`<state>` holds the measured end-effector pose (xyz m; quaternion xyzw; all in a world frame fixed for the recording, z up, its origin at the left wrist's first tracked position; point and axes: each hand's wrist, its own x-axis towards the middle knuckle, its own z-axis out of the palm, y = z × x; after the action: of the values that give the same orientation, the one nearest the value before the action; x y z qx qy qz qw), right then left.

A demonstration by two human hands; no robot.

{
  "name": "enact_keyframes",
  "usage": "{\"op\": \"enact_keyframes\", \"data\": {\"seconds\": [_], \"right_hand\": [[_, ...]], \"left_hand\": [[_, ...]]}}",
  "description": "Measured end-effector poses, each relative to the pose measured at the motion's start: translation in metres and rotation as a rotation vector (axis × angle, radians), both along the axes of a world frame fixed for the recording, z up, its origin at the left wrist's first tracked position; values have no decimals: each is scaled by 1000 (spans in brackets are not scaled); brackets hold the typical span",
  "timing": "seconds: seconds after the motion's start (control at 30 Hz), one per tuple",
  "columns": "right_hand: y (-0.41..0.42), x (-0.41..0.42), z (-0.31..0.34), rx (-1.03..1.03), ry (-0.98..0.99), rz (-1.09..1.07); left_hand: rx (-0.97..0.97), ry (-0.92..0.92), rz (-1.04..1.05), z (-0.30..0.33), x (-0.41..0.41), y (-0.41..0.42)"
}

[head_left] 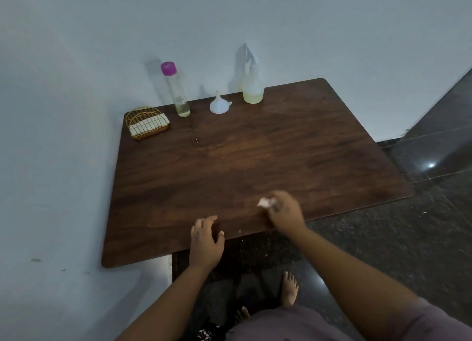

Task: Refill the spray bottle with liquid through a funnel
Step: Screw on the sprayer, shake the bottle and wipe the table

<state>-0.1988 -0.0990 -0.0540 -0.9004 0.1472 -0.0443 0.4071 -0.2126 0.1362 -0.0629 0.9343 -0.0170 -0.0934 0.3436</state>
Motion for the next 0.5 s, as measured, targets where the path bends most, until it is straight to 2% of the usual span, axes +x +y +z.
{"op": "enact_keyframes", "data": {"seconds": [0.07, 0.13, 0.23, 0.4, 0.47, 0.5], "right_hand": [[-35, 12, -2, -20, 178, -184], [-46, 13, -11, -151, 252, -168], [-10, -8, -20, -222, 168, 48], [75, -41, -16, -252, 128, 554], [80, -37, -11, -190, 75, 579], [75, -29, -7, -146, 51, 517]], "left_hand": [[-35, 26, -4, -1, -4, 1], [-67, 36, -23, -2, -9, 1], [-108, 55, -62, 0, -14, 0], [-157, 135, -3, -5, -16, -1], [-178, 137, 36, -5, -16, 0], [-187, 132, 52, -5, -15, 1]]}}
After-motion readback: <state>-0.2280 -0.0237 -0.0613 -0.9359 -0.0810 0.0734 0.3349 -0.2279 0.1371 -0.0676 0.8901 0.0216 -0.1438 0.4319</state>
